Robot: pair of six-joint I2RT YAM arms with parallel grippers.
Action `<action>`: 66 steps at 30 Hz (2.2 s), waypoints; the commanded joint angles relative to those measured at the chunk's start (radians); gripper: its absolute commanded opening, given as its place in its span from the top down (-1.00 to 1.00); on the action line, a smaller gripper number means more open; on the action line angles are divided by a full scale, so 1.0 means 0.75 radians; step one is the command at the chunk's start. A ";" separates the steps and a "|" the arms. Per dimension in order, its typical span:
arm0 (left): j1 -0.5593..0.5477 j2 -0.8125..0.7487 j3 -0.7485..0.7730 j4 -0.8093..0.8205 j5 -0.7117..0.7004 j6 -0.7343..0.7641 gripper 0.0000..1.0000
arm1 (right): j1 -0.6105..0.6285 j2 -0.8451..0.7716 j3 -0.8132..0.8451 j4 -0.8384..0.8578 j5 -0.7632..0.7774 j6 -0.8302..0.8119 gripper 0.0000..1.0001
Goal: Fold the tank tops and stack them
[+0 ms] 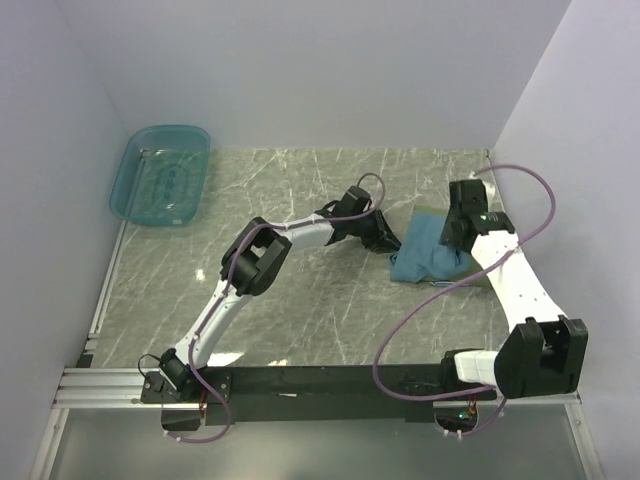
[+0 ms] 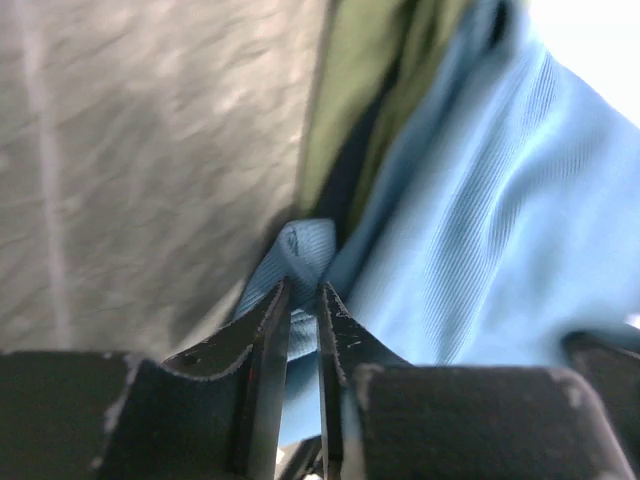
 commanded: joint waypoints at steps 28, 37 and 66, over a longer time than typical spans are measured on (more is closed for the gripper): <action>0.030 -0.267 -0.157 -0.049 -0.200 0.177 0.40 | -0.006 -0.329 -0.478 0.297 -0.079 0.366 -0.44; 0.062 -0.382 -0.250 -0.057 -0.222 0.226 0.38 | -0.047 -0.270 -0.652 0.418 -0.077 0.462 -0.46; 0.001 -1.887 -1.503 -0.290 -0.856 0.473 0.20 | 1.159 -0.478 -0.384 0.429 0.138 0.615 -0.58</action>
